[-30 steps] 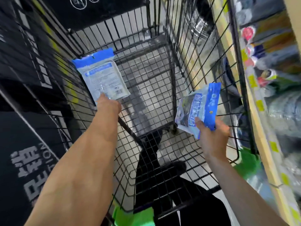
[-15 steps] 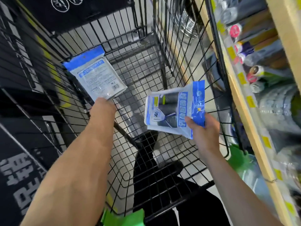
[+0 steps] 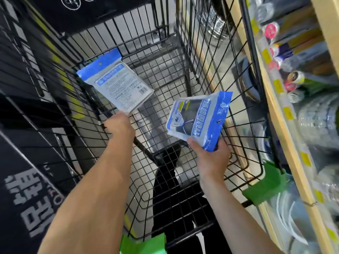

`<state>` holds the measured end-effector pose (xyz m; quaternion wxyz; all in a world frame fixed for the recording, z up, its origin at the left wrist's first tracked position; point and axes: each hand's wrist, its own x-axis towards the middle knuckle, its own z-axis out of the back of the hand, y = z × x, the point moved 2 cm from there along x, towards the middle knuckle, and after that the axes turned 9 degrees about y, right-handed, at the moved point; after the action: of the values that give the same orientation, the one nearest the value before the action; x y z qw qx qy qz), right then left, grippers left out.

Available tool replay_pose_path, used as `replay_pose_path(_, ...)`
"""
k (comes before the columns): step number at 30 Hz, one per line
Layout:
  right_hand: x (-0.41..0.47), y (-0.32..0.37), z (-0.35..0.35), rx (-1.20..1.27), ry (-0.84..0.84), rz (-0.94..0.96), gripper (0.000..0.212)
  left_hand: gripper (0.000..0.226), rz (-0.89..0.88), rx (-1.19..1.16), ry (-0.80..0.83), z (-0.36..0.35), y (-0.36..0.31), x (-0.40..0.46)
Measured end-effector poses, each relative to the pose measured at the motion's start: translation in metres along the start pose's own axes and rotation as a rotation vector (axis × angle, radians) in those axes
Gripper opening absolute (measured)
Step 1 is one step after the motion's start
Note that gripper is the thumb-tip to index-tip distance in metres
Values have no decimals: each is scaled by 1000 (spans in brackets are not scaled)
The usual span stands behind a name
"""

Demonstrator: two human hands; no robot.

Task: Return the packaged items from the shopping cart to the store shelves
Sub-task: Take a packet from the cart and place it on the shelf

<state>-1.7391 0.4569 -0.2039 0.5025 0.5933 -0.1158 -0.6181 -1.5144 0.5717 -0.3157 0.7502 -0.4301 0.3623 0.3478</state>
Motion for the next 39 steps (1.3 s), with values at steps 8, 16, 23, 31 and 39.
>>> replay_pose_path(8, 3, 17, -23, -160, -73, 171, 13, 28, -228, 417, -362, 9, -22, -58)
replay_pose_path(16, 20, 36, -14, -294, -64, 319, 16, 13, -708, 640, -280, 27, -29, -87)
replay_pose_path(23, 43, 17, -32, 48, 10, 195, 47, 25, -679, 109, 44, -19, -13, -45)
replay_pose_path(31, 76, 17, -62, 113, 89, 86, 55, 85, -362, 597, 5, -45, -60, 28)
replay_pose_path(39, 95, 0, -87, 58, -12, -303, 62, 70, -285, 222, 131, -54, -64, 35)
